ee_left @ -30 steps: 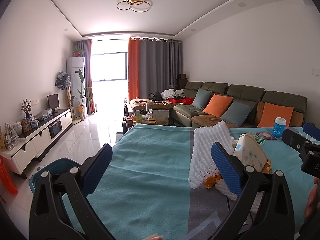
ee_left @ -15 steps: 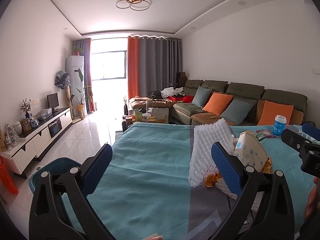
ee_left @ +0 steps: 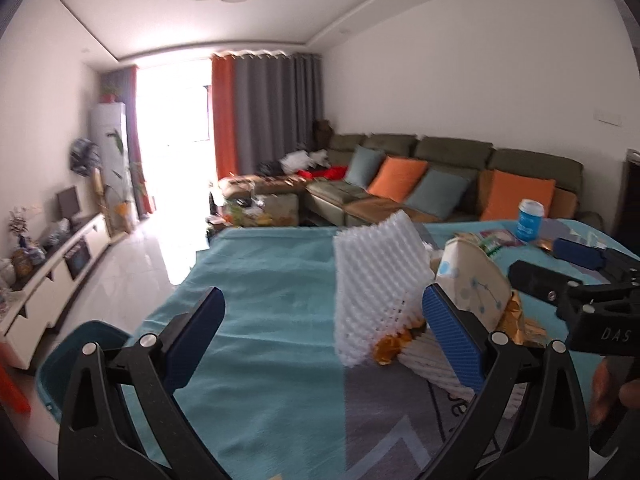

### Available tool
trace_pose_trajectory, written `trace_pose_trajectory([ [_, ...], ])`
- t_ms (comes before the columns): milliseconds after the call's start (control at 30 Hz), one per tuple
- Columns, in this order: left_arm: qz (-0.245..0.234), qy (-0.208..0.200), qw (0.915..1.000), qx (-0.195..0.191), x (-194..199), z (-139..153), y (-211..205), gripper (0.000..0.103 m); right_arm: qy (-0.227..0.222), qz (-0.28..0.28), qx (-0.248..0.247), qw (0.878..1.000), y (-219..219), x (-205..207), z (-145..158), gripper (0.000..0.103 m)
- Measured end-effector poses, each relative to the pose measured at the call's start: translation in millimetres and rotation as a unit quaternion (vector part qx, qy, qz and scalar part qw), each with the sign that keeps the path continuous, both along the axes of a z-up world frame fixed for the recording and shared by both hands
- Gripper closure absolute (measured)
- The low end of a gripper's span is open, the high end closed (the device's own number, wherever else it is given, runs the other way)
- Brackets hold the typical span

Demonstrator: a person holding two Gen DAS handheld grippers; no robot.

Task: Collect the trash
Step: 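Grasp the white foam net with the left tool while the right tool grasps a cream paper piece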

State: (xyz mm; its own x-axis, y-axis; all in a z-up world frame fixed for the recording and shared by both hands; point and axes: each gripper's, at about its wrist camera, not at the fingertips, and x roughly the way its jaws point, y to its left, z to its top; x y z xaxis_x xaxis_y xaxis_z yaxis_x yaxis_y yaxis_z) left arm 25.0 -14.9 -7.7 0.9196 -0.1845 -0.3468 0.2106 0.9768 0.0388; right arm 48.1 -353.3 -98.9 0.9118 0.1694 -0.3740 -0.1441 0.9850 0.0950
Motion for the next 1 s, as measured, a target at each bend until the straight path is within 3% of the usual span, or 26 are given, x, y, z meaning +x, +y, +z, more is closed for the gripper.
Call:
trace_pose_trajectory([
  [67,-0.019,0.022,0.9996,-0.004,11.8,-3.3,0.4,0.010,0.014,0.019,0.005,1.000,1.2,8.7,-2.5,0.007],
  [200,-0.052,0.072,0.9961,-0.004,34.6,-12.9,-0.2,0.029,0.050,0.068,0.016,0.996,1.7,27.6,-8.7,0.009],
  [367,-0.084,0.109,0.9904,-0.014,53.8,-22.3,0.9,0.055,0.091,0.118,0.023,0.989,10.3,46.0,-13.0,0.035],
  [433,-0.096,0.122,0.9876,-0.022,58.5,-25.6,3.3,0.079,0.100,0.131,0.027,0.986,9.4,49.8,-13.2,0.051],
  [467,-0.100,0.124,0.9869,-0.023,61.5,-27.1,3.5,0.083,0.100,0.134,0.026,0.986,9.8,49.4,-12.3,0.055],
  [533,-0.102,0.125,0.9865,-0.027,62.3,-28.6,5.7,0.086,0.099,0.145,0.024,0.984,11.4,46.4,-8.5,0.075],
  [633,-0.109,0.125,0.9852,-0.041,59.2,-27.2,11.4,0.090,0.101,0.164,0.024,0.981,14.0,44.7,-4.7,0.095],
  [733,-0.110,0.119,0.9858,-0.045,53.9,-21.4,16.3,0.091,0.099,0.188,0.029,0.977,18.5,40.4,1.8,0.101],
  [1000,-0.094,0.101,0.9885,-0.062,33.7,2.2,53.1,0.091,0.069,0.236,0.025,0.969,44.5,27.2,31.5,0.101],
])
